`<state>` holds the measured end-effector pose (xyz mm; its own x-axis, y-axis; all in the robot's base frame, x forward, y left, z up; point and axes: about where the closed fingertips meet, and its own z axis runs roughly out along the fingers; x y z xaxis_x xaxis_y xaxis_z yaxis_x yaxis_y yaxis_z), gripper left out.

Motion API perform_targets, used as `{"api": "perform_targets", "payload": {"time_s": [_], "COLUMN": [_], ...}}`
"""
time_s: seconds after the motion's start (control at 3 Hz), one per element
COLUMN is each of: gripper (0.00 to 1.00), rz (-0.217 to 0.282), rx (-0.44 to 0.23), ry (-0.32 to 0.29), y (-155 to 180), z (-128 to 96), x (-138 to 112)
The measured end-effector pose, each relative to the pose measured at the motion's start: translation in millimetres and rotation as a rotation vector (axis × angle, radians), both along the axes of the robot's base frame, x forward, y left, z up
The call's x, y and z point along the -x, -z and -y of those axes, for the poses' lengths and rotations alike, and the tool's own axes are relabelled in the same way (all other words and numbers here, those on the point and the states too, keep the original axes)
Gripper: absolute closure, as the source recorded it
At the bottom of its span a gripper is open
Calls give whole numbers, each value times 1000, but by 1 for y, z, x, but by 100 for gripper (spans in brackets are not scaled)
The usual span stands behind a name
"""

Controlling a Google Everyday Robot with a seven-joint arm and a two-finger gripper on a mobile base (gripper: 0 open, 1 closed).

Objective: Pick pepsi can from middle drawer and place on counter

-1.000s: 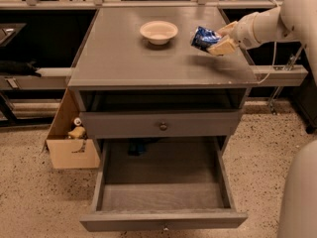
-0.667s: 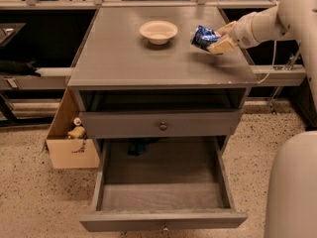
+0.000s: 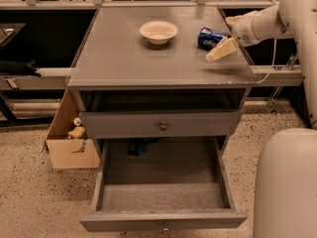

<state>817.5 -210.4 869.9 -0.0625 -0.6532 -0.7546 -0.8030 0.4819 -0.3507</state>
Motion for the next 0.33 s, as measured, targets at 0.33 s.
{"api": "perform_targets", "payload": {"time_s": [0.33], "gripper": [0], "rz": [107], "rx": [-23], "ry": [5], "y": [-39], "z": [13], "x": [5]}}
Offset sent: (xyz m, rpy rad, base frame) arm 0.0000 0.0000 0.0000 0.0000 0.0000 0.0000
